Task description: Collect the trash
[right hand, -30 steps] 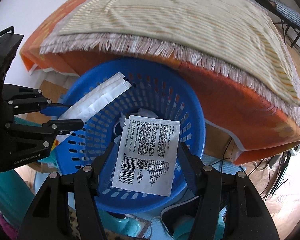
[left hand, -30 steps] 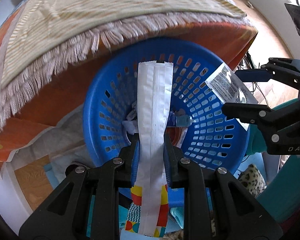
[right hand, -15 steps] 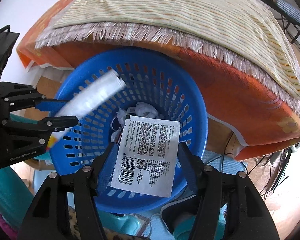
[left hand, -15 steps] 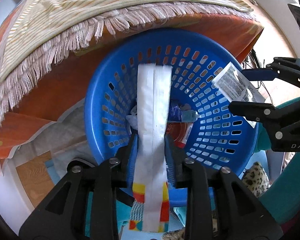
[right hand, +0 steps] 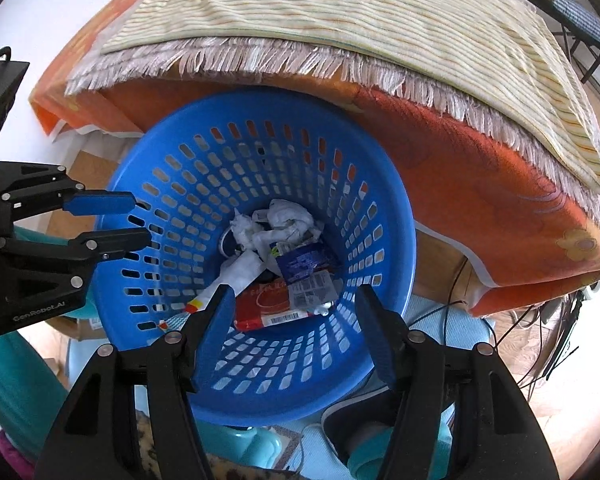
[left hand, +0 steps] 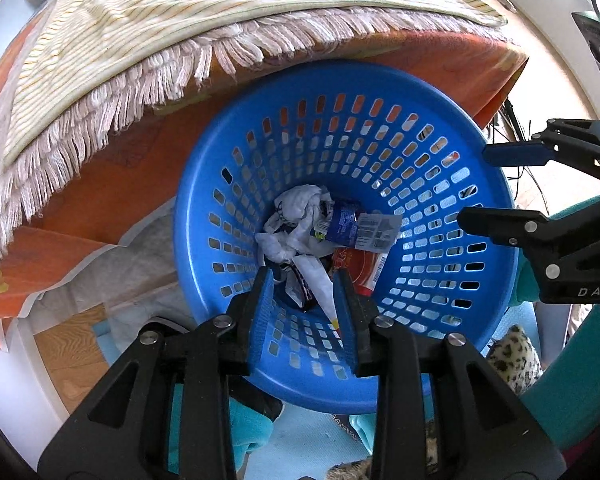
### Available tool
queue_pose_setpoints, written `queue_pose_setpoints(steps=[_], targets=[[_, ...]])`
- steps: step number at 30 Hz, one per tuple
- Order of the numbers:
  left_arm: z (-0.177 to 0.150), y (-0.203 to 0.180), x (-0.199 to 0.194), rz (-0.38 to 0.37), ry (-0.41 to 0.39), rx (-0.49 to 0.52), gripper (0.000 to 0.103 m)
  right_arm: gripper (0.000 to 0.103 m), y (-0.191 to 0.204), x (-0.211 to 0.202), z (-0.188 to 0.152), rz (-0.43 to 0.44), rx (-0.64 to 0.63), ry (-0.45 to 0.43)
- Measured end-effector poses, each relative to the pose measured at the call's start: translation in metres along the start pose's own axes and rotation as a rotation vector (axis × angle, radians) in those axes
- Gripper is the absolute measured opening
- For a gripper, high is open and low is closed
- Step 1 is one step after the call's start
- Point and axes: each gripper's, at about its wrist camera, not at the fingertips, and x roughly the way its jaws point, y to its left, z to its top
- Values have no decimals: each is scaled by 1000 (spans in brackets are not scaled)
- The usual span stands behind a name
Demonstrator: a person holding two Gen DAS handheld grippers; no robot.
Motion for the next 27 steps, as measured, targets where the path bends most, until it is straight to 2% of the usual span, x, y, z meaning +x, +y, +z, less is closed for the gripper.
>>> queue_pose_setpoints(steps=[9, 27], targets=[[11, 4, -20, -10, -39, -19, 31, 62, 2, -22, 9, -14, 0, -53], [58, 19, -107, 16, -252, -41, 31, 65, 1, -116, 48, -64, -20, -297]])
